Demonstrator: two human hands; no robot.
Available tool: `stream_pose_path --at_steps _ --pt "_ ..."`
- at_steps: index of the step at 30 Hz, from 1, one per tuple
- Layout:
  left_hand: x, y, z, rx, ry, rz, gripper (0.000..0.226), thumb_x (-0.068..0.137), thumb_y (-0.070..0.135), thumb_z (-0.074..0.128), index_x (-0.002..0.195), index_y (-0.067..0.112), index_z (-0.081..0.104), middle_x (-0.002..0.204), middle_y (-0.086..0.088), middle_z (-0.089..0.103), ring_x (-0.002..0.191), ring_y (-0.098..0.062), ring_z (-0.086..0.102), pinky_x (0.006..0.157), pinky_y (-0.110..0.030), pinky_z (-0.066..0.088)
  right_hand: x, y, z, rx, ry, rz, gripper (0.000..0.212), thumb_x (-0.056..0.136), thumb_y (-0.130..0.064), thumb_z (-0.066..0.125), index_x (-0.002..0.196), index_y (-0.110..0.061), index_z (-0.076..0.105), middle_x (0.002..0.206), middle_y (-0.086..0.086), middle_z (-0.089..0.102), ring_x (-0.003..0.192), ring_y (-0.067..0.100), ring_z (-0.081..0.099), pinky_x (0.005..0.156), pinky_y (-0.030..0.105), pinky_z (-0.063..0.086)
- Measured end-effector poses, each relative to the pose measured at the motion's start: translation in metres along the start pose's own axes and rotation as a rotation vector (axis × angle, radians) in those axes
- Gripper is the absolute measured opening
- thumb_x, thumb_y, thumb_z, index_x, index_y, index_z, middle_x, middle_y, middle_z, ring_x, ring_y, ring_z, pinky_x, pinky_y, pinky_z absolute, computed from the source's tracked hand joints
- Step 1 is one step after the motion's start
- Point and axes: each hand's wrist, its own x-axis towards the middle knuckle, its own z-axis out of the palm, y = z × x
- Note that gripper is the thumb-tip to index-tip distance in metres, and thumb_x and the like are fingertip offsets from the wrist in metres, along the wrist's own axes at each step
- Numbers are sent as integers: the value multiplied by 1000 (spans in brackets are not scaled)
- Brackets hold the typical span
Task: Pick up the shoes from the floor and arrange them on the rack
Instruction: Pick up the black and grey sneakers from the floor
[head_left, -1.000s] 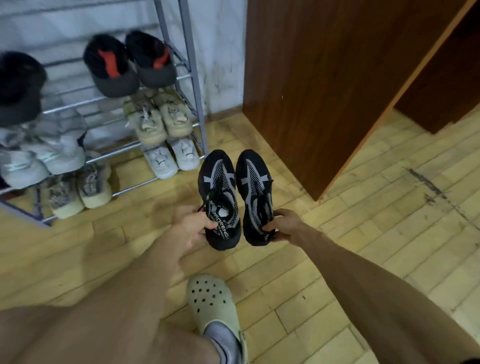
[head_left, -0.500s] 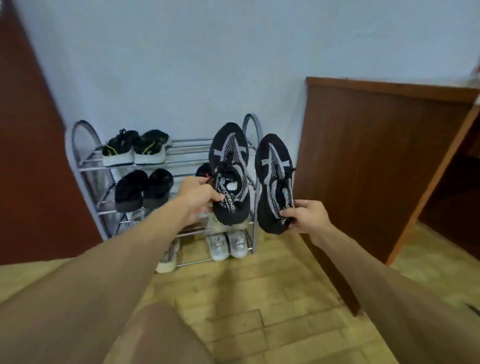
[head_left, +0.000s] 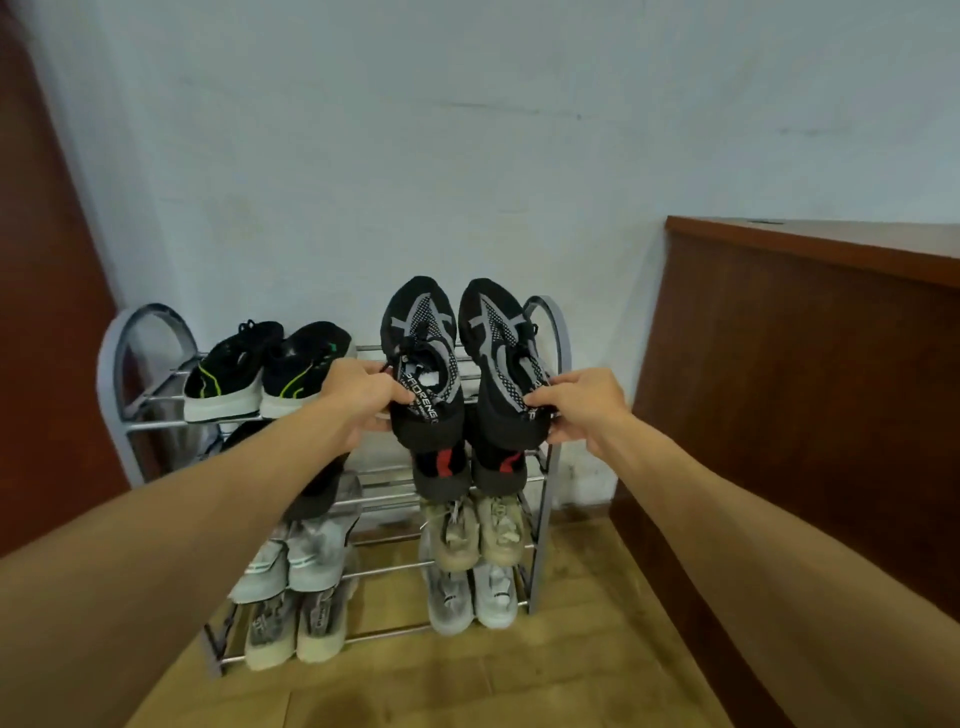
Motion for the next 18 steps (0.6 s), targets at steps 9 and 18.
stream_pose_path --at_steps 9,18 --pt "105 -6 48 66 7 -28 13 82 -5 61 76 6 57 78 -11 64 65 -22 63 43 -30 52 115 3 11 -117 105 -10 17 69 -7 82 67 -10 65 73 10 68 62 26 71 40 28 54" --pt "118 -15 56 175 28 32 17 84 5 62 96 -5 66 95 -19 69 82 -28 67 67 -39 59 131 20 22 -235 102 -31 24 71 -21 75 85 -1 75 79 12 74 68 24 73 65 42 62"
